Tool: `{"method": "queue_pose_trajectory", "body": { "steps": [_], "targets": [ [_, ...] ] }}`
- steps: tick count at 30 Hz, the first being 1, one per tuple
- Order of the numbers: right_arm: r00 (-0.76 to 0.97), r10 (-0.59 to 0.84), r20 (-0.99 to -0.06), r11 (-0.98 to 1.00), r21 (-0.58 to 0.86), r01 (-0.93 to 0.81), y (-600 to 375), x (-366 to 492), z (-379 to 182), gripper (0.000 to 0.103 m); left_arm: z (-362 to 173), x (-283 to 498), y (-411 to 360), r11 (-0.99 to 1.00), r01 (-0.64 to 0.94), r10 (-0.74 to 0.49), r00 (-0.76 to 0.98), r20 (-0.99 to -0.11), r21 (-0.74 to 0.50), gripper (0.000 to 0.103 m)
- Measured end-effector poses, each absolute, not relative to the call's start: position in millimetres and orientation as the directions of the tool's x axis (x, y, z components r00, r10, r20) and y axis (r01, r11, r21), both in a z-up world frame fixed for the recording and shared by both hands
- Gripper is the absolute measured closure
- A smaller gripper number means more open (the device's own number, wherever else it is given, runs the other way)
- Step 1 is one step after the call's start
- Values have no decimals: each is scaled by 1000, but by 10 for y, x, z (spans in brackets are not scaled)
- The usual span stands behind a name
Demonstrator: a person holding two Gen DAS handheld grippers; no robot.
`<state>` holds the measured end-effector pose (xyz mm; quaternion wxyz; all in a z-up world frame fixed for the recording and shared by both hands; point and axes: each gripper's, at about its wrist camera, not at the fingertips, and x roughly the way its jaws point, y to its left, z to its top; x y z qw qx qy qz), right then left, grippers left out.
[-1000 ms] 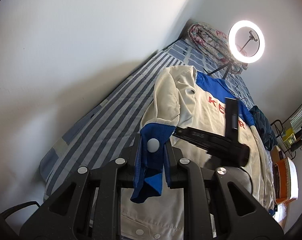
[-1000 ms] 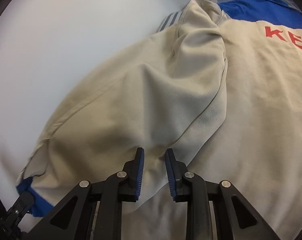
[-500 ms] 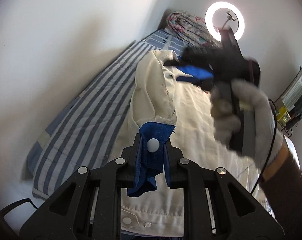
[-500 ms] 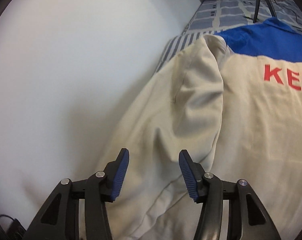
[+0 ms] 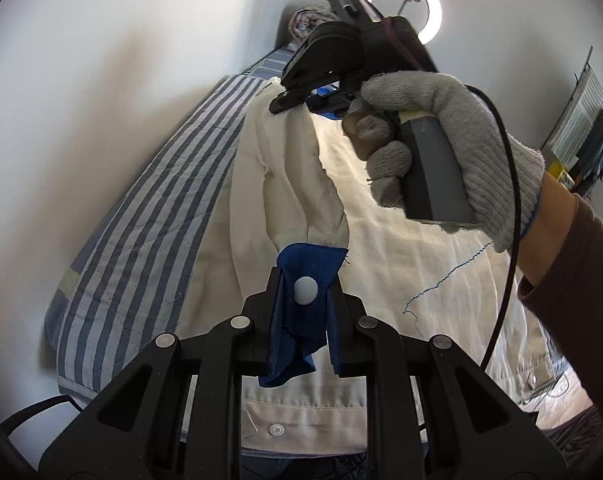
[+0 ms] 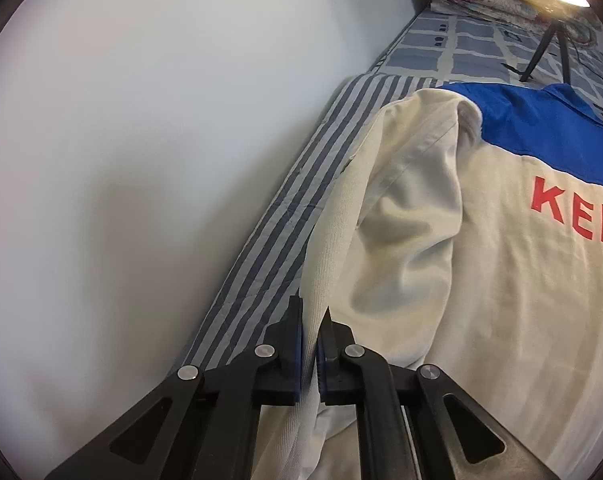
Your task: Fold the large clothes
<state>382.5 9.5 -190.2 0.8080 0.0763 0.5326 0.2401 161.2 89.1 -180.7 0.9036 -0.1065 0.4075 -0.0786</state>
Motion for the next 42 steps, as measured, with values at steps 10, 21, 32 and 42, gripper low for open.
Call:
{"method": "queue_pose_trajectory", "body": {
  "steps": [10,21,32,42],
  "targets": [
    [379,559,-738,822,553,-136,-1220,3198,-2075,101,-1905,1327,338,959,223,-278,603,-748,-177,86],
    [288,498,-818,858,514,-26,-1807,2623,-2675,81,-1887,1140,483,893,284,-448,517,-729,-348,53],
    [193,562,-805,825,561,-61,-1745,2061,-2712,58,-2491,1458,1249,805,-46,-531,388,-753,-592,50],
    [125,525,-842,848,505,-160,-1486,1775,-2773,93,-2705,1467,972,820,-17,-540,308,-783,-572,97]
  ]
}}
